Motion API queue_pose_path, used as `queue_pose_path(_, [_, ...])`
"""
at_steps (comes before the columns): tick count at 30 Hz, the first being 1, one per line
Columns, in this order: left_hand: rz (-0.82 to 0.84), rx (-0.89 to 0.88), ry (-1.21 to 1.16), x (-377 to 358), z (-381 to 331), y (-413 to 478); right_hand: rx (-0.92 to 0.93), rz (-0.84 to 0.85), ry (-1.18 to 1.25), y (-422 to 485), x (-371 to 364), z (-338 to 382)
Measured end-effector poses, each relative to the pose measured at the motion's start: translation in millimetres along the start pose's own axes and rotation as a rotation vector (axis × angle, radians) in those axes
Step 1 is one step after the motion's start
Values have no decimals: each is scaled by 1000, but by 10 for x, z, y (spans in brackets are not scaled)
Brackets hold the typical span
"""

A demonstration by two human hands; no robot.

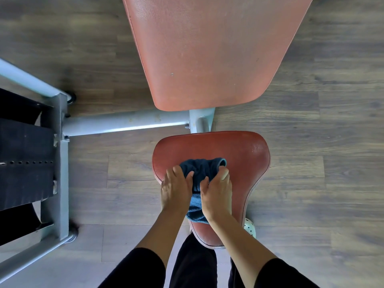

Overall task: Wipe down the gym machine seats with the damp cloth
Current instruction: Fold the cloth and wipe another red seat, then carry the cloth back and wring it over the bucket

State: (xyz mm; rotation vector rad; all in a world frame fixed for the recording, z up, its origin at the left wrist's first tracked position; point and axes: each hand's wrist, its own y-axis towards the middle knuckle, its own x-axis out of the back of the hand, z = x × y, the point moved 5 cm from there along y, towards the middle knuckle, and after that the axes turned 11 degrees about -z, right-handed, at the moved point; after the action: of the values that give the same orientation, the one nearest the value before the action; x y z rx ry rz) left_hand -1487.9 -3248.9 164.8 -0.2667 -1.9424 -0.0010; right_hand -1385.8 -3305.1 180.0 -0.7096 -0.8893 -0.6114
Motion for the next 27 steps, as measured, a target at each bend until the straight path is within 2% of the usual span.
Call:
queue_pose_path(7, [-18,-70,-79,33,-17,13,-173,25,279,25,98,48])
queue_pose_path(13, [63,-14,-119,277,-132,-87,-227,63,272,31,361,90])
queue_pose_path(21, [108,-159,-228,1268,-958,-450,-214,-54,189,-406,1510,80])
queue_pose_path(27, [122,-319,-291,1873,-1803,-849,-269,-205,390,-775,2605,-93])
